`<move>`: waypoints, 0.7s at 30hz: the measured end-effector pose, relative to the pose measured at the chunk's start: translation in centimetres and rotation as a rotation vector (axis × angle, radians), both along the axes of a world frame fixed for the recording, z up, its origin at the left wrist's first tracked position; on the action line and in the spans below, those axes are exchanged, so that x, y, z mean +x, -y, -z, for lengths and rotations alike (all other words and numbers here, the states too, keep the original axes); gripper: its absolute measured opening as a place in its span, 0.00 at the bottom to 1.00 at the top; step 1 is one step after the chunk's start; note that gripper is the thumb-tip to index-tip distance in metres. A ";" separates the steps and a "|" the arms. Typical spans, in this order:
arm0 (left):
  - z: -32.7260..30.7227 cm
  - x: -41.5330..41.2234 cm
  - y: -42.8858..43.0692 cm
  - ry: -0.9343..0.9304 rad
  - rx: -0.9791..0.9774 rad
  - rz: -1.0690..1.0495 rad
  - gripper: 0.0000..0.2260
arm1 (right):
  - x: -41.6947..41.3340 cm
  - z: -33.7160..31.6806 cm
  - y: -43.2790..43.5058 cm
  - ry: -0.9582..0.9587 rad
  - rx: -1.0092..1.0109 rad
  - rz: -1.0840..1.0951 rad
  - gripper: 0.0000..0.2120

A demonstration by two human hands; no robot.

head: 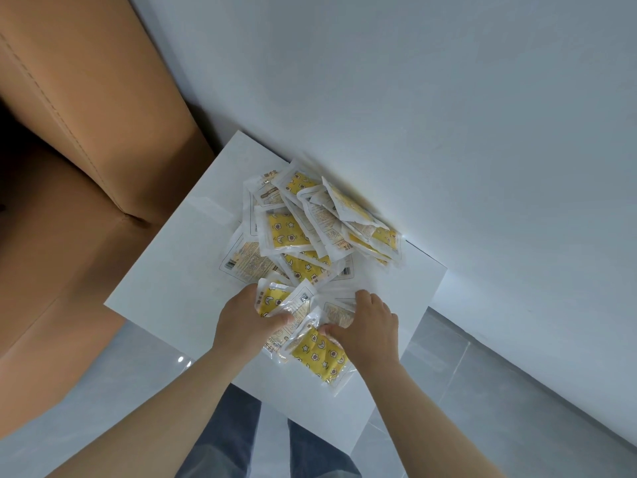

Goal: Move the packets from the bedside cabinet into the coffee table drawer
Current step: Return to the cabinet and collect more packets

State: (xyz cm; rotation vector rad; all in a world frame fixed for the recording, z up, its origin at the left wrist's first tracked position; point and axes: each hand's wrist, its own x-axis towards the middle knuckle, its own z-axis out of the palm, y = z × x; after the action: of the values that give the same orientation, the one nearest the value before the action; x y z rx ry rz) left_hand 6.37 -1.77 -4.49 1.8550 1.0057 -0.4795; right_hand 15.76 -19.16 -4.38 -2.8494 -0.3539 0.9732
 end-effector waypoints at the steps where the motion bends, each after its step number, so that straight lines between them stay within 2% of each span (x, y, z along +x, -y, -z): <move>1: 0.0 0.0 0.0 0.001 -0.002 0.000 0.18 | -0.1 0.0 0.1 -0.024 0.005 0.002 0.30; 5: 0.0 0.0 0.1 -0.001 -0.006 -0.009 0.17 | 0.1 -0.4 0.4 -0.062 0.050 0.019 0.24; 9: -0.6 0.2 1.1 -0.004 0.160 -0.061 0.21 | 0.2 -0.9 0.6 -0.047 0.085 0.057 0.20; 14: -0.8 0.3 1.5 0.043 0.208 -0.149 0.21 | 0.5 -1.3 0.7 -0.015 0.136 0.090 0.16; 18: -0.8 1.1 0.3 -0.007 0.359 -0.055 0.20 | 0.5 -1.2 0.8 -0.029 0.143 0.095 0.16; 21: -0.6 1.9 -1.8 -0.014 0.383 0.035 0.23 | 0.7 -1.0 0.8 -0.040 0.146 0.094 0.16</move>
State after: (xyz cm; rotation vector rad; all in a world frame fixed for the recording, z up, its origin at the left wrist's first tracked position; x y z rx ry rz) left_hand 8.32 0.05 -3.87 2.2130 1.1360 -0.3360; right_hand 16.43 -19.97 -3.38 -2.6854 -0.2720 0.9448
